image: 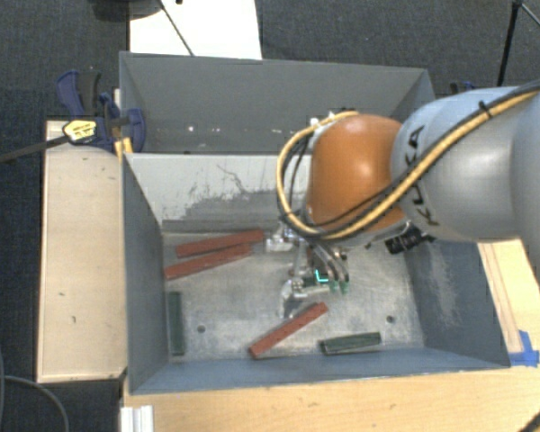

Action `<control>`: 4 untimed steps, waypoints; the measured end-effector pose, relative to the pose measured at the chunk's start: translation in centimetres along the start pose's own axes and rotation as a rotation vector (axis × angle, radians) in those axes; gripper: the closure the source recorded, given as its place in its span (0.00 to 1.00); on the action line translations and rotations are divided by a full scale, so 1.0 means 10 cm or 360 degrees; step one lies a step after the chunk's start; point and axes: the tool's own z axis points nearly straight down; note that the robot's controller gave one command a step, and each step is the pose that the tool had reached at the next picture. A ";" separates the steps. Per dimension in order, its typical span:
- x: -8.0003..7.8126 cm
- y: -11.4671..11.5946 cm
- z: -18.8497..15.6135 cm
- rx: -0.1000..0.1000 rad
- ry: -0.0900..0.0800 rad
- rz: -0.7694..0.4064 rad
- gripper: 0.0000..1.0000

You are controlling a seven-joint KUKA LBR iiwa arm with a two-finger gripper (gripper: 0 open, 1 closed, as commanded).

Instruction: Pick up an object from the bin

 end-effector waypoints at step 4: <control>0.18 -0.46 0.71 -0.0005 -0.0061 -0.0338 0.00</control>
Offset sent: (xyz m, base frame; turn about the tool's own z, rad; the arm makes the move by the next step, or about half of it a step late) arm -0.0271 -0.0481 -0.0793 -0.2201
